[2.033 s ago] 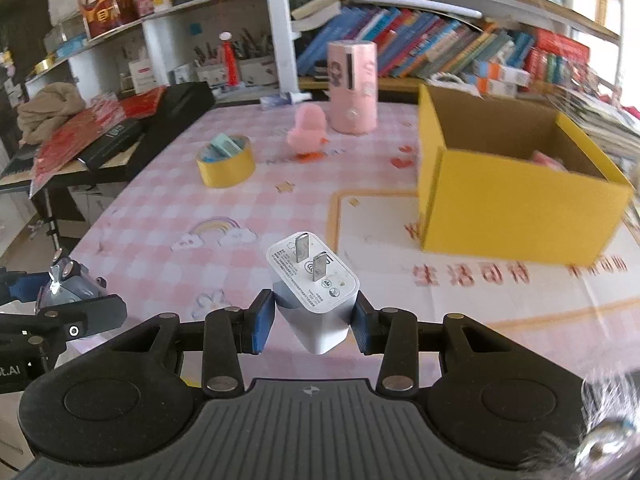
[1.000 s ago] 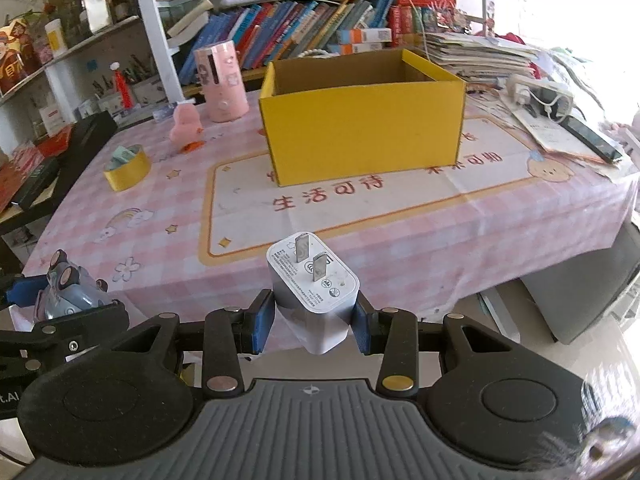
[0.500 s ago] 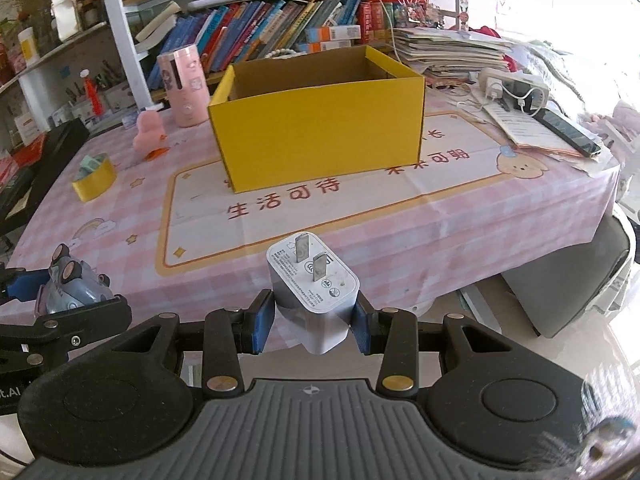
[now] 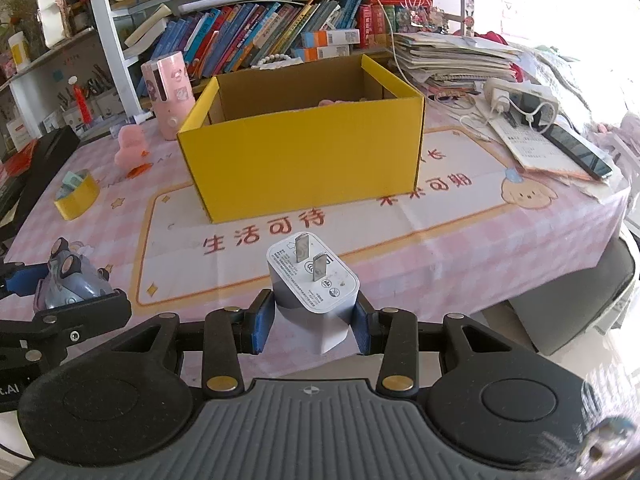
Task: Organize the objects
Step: 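Carry the toy truck and charger plug toward the yellow box with both tools, then lower the left tool's truck and right tool's plug into the yellow box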
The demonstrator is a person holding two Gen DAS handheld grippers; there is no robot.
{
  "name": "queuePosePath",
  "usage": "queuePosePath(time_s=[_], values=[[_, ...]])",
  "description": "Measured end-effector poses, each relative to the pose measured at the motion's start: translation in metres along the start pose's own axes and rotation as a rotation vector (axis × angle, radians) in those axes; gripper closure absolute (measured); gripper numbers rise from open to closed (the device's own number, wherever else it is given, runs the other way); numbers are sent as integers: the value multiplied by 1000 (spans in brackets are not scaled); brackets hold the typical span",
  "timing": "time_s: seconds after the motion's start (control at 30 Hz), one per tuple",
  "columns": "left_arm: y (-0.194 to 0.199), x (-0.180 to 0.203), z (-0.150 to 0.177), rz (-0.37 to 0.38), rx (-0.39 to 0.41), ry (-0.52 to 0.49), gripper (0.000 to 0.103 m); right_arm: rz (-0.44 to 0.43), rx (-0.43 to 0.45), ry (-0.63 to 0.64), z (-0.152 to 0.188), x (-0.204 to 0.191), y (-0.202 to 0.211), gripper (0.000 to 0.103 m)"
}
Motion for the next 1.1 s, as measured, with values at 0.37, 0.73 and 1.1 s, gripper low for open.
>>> queuePosePath(time_s=[0.37,0.73,1.1], values=[[-27,8,-68,-32,111,-54,40,-24,115,20,-66,17,-15,65],[-70,14,-124,-82,158,-73,40,-44,234,65,-144,51,-39,65],[-128,17,-137,-127,88,-65,40,-140,172,137,-195,60,-105,65]])
Point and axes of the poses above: each gripper's, at about its wrist camera, not at the fingertips, and y roughly against the way its jaws point, x to its right, z to its underside, the point moved 10 cm from there along -y, roughly the way its jaws point, and after that the axes turned 4 degrees about y, right-handed, at the moved point
